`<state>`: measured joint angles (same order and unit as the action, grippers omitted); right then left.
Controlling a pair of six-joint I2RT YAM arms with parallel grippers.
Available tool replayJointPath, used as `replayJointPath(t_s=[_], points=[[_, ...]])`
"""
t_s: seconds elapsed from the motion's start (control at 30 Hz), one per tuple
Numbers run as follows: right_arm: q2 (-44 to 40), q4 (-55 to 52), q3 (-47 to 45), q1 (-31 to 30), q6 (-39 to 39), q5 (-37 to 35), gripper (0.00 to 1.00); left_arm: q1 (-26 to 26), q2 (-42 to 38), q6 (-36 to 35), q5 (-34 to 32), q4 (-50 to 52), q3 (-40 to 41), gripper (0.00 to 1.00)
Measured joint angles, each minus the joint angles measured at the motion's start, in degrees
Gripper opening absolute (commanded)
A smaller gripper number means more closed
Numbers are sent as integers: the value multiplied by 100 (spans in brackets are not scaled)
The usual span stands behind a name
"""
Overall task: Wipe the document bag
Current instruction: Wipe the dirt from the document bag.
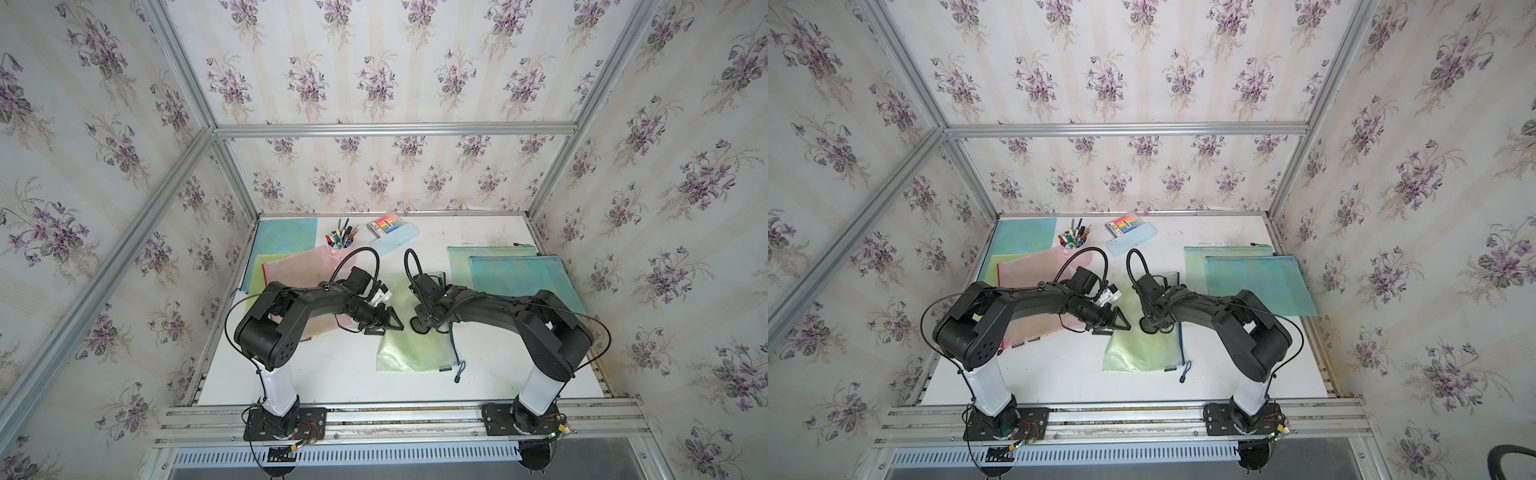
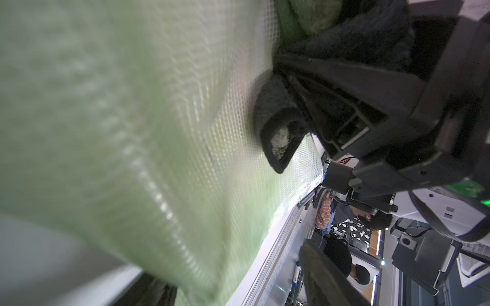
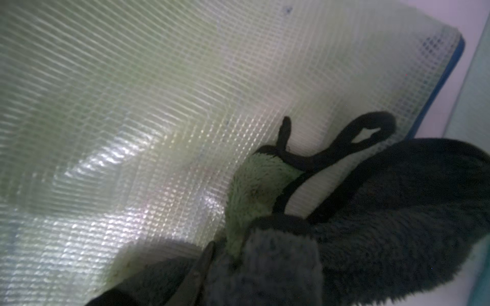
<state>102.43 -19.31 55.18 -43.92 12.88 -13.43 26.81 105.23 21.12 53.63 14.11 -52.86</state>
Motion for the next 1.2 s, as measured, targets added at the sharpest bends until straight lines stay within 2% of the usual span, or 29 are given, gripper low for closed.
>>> replayJointPath(t_s=[0.17,0.3,0.47,0.6,0.73,0.9,1.13,1.2], points=[[70,201,17,2,31,46,42,11,221,85,-17,-50,-317,74],[83,293,9,2,42,57,42,-42,328,13,-334,118,-636,74],[57,396,-68,7,61,55,42,-291,-129,-79,-713,129,-179,75],[52,444,-94,7,63,66,42,-573,-267,-37,-627,-37,74,76],[74,431,-46,7,63,81,42,-616,151,-4,-511,-122,-413,76],[111,470,-7,7,59,96,42,-623,507,-153,-822,-44,-1038,76],[125,468,2,11,61,116,42,-721,756,-431,-863,37,-1390,76],[138,448,22,11,61,116,42,-774,758,-455,-868,28,-1405,73]])
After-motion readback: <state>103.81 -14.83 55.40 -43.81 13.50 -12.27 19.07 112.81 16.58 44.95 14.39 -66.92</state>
